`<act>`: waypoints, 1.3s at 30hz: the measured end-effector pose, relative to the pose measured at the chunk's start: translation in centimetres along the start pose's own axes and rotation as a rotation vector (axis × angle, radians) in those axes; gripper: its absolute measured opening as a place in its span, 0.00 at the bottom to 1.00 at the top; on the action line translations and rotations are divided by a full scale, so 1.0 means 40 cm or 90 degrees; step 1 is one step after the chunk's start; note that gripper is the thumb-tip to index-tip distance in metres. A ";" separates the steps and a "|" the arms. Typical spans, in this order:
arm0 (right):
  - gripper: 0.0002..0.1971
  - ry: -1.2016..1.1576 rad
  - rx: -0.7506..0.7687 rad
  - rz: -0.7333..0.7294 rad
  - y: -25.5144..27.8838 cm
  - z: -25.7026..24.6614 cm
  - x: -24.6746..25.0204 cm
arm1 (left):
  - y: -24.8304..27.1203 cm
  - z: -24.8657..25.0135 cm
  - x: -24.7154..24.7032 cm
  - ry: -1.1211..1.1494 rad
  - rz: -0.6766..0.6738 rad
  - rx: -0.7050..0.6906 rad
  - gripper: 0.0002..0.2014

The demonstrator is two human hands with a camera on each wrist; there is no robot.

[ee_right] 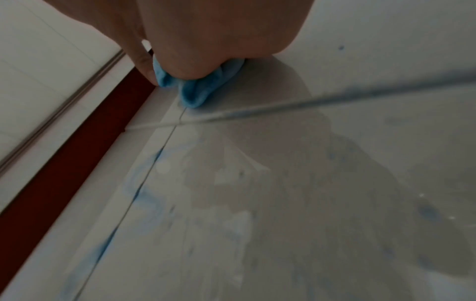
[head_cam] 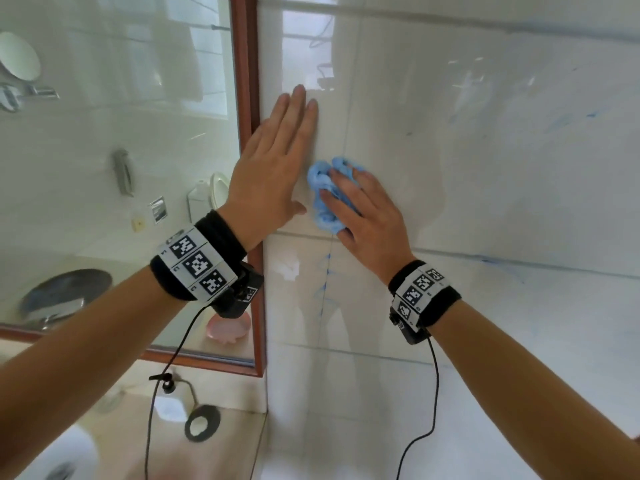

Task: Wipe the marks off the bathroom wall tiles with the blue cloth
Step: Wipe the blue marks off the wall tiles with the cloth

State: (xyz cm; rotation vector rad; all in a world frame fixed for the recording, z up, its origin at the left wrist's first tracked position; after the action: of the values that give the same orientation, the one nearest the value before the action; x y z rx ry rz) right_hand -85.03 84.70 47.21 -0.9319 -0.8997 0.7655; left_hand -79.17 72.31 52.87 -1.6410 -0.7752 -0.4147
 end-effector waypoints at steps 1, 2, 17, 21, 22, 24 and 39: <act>0.14 0.001 0.003 -0.011 0.026 -0.009 -0.012 | 0.008 0.002 -0.010 -0.004 0.000 -0.002 0.74; 0.14 0.002 0.006 -0.023 0.053 -0.018 -0.025 | 0.014 0.004 -0.018 -0.008 0.005 -0.004 0.72; 0.12 -0.026 0.050 -0.106 0.290 -0.104 -0.107 | 0.010 0.015 -0.060 -0.080 -0.004 0.040 0.79; 0.10 -0.035 0.120 -0.207 0.377 -0.137 -0.137 | 0.016 0.019 -0.059 -0.045 0.004 0.047 0.79; 0.10 -0.034 0.131 -0.225 0.392 -0.145 -0.140 | 0.016 0.020 -0.058 -0.035 0.006 0.048 0.79; 0.13 -0.015 0.152 -0.258 0.401 -0.149 -0.138 | 0.018 0.023 -0.054 -0.023 0.013 0.051 0.80; 0.18 -0.045 -0.045 -0.128 0.316 -0.111 -0.106 | 0.020 0.019 -0.082 -0.039 0.047 0.066 0.75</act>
State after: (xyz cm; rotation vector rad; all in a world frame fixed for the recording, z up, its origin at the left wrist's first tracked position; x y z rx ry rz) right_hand -84.92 84.68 33.15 -0.8646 -1.0710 0.5998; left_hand -81.07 72.15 49.98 -1.5852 -0.7663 -0.2689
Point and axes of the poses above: each hand's wrist, its own y-axis away from the middle knuckle, its own x-axis out of the back of the hand, z = x × y, the point moved 9 cm from there along -y, towards the middle knuckle, and after that the axes turned 6 degrees about -x, right-handed, at the moved point
